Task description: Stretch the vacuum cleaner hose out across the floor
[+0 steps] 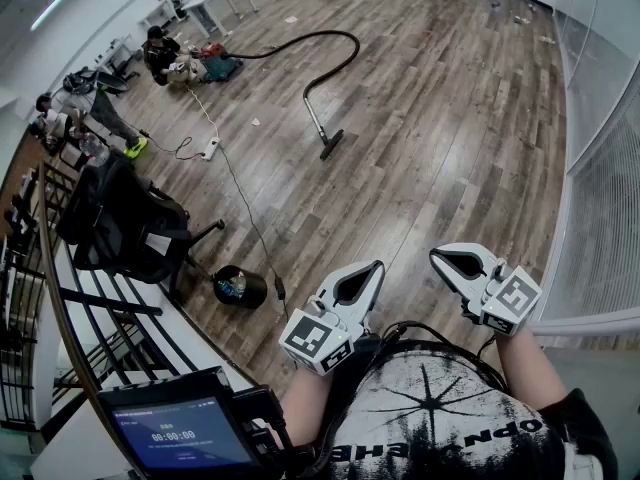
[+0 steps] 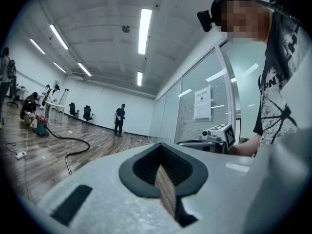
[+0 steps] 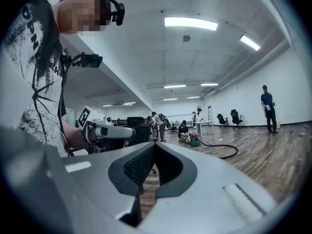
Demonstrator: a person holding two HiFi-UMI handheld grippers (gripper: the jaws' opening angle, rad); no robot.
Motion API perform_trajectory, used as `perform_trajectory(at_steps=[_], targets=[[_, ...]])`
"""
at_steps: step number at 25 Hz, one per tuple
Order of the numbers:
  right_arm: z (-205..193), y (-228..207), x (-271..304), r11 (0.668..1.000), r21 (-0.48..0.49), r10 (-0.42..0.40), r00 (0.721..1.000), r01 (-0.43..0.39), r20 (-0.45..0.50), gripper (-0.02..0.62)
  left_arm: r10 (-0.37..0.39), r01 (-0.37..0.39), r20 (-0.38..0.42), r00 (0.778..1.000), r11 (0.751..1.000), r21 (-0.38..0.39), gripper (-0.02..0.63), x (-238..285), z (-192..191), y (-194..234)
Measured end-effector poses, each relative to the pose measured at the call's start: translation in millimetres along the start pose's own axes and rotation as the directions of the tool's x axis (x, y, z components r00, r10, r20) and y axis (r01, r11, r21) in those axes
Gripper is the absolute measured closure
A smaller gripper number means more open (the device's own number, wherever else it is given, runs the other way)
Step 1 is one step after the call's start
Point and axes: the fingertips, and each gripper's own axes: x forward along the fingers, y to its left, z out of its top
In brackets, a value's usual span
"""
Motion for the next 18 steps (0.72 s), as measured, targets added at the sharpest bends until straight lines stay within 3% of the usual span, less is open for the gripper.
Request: perform_trajectory(at_steps=[9, 13, 18], targets=[[3, -3, -3, 1.0, -0.006, 0.01, 1.0, -0.01, 0.003, 0.589, -0.009, 0.009, 0.0, 1.0, 1.0, -0.019, 0.604, 5, 0, -3], [9, -3, -6, 0.998, 0.05, 0.038, 0.998, -0.041, 0.052, 0.588, -0.01, 0.01, -0.008, 1.0, 1.0, -0.016, 0.604, 7, 0, -2], [4, -3, -11, 0.997, 0.054, 0.055, 0.995, -0.06, 0.083, 0.588, -0.013, 0.013, -0.02, 1.0, 1.0, -0.022, 0.604, 6, -5, -4]])
